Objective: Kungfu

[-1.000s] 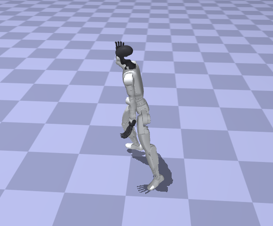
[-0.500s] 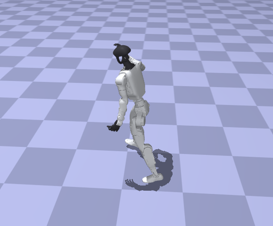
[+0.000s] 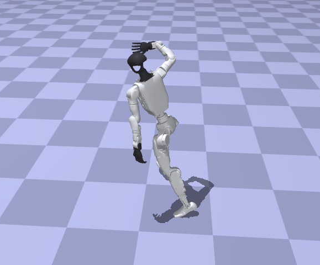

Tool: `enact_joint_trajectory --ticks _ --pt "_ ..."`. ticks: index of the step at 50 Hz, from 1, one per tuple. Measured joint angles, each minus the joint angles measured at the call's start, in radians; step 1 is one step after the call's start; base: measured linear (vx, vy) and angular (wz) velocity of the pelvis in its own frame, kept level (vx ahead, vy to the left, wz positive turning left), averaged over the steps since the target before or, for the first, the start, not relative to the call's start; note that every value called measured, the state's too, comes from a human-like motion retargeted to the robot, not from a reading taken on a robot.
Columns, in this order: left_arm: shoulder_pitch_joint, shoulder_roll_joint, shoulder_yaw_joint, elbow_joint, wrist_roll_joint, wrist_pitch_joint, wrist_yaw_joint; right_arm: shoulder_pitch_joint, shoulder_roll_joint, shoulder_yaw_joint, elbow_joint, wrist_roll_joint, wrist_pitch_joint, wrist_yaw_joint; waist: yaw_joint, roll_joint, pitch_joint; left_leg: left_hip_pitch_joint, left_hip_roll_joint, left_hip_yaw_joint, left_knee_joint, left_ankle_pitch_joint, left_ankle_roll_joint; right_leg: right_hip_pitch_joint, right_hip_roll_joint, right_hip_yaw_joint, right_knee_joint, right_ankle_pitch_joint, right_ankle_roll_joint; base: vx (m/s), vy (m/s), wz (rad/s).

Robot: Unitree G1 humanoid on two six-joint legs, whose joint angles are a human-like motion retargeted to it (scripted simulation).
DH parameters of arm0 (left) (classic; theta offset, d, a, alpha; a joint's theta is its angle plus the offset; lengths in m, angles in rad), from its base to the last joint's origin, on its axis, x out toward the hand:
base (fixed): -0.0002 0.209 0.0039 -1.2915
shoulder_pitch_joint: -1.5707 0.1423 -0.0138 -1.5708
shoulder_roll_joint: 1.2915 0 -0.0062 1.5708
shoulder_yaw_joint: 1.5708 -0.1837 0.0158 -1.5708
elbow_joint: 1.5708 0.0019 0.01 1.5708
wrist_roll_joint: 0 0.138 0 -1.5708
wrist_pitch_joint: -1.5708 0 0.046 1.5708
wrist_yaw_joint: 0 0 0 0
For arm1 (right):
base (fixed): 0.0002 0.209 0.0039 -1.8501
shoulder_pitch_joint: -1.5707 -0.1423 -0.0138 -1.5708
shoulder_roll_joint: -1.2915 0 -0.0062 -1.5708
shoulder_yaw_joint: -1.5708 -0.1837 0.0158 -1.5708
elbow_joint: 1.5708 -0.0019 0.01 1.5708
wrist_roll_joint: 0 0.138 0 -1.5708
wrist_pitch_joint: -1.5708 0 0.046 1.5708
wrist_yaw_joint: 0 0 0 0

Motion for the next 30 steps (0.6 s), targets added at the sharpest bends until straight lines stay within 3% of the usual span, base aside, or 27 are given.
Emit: enact_joint_trajectory --ticks 3,5,6,7,8,10,12,13,16,18,22,27,30 --pt "0.006 0.04 -0.025 -0.005 0.05 0.01 0.011 -0.04 0.013 0.058 -0.003 -0.03 -0.001 -0.006 -0.02 -0.018 -0.026 0.045 0.059 -0.013 0.028 0.207 0.0 -0.027 0.11 0.112 0.056 -0.121 -0.019 0.43 -0.95 -0.82" --pt "-0.008 0.065 -0.056 0.002 0.065 0.016 0.032 -0.074 0.036 0.106 0.016 -0.051 -0.005 -0.018 0.038 -0.049 -0.011 0.108 0.156 -0.064 0.133 0.33 0.03 0.052 0.253 0.137 0.053 -0.204 -0.058 0.56 -1.05 -2.31" --pt "-0.035 0.073 -0.072 0.01 0.067 0.022 0.046 -0.103 0.048 0.134 0.027 -0.062 -0.01 -0.02 0.073 -0.086 -0.01 0.088 0.154 -0.124 0.24 0.377 0.111 0.08 0.292 0.19 0.037 -0.217 -0.063 0.51 -0.76 -2.69" --pt "-0.06 0.078 -0.084 0.015 0.072 0.028 0.06 -0.13 0.063 0.161 0.038 -0.073 -0.013 -0.023 0.109 -0.117 -0.01 0.057 0.138 -0.201 0.35 0.393 0.154 0.106 0.334 0.239 0.02 -0.227 -0.067 0.44 -0.52 -2.77" --pt "-0.081 0.076 -0.088 0.015 0.08 0.035 0.075 -0.156 0.082 0.188 0.046 -0.082 -0.015 -0.026 0.146 -0.135 -0.013 0.005 0.098 -0.311 0.467 0.347 0.119 0.129 0.38 0.282 -0.001 -0.228 -0.072 0.48 -0.47 -2.83" --pt "-0.113 0.049 -0.09 0.003 0.096 0.034 0.104 -0.205 0.123 0.244 0.057 -0.088 -0.016 -0.034 0.205 -0.186 -0.037 -0.153 -0.082 -0.543 0.755 0.195 0.011 0.175 0.422 0.364 -0.039 -0.227 -0.075 0.59 -0.38 -2.49" --pt "-0.149 0.021 -0.096 -0.023 0.115 0.006 0.12 -0.249 0.166 0.284 0.059 -0.082 -0.02 -0.037 0.203 -0.247 -0.058 -0.294 -0.266 -0.576 0.916 0.107 0.0 0.198 0.366 0.431 -0.022 -0.25 -0.05 0.59 -0.2 -1.31" --pt "-0.158 0.015 -0.104 -0.038 0.128 -0.013 0.133 -0.271 0.19 0.305 0.063 -0.077 -0.022 -0.038 0.196 -0.245 -0.063 -0.356 -0.264 -0.585 0.968 0.052 0.0 0.231 0.38 0.421 -0.047 -0.252 -0.058 0.53 -0.35 -1.06" --pt "-0.17 0.017 -0.141 -0.084 0.2 -0.063 0.194 -0.329 0.257 0.353 0.072 -0.063 -0.024 -0.037 0.225 -0.231 -0.052 -0.528 -0.131 -0.502 1.031 -0.101 0.113 0.364 0.46 0.412 -0.156 -0.231 -0.079 0.51 -0.36 -1.52" --pt "-0.164 0.018 -0.15 -0.115 0.277 -0.084 0.256 -0.362 0.301 0.379 0.081 -0.048 -0.03 -0.036 0.271 -0.24 -0.032 -0.601 -0.117 -0.48 0.97 -0.156 0.16 0.461 0.507 0.458 -0.222 -0.215 -0.083 0.6 -0.23 -2.15" --pt "-0.125 0.017 -0.155 -0.164 0.369 -0.119 0.372 -0.422 0.377 0.426 0.104 -0.032 -0.042 -0.034 0.376 -0.261 0.017 -0.665 -0.176 -0.561 0.66 -0.144 0.173 0.651 0.583 0.602 -0.301 -0.212 -0.09 0.69 -0.14 -2.32" --pt "-0.11 0.017 -0.156 -0.149 0.407 -0.197 0.486 -0.474 0.441 0.454 0.127 -0.041 -0.062 -0.041 0.522 -0.244 0.087 -0.599 -0.093 -0.62 0.159 -0.186 0.269 0.856 0.644 0.755 -0.287 -0.261 -0.096 0.81 0.08 -2.27" --pt "-0.134 0.029 -0.164 -0.123 0.461 -0.228 0.521 -0.498 0.489 0.461 0.148 -0.055 -0.072 -0.055 0.633 -0.224 0.136 -0.507 -0.063 -0.652 0.033 -0.215 0.239 0.952 0.623 0.794 -0.221 -0.322 -0.089 0.77 0.34 -2.34"
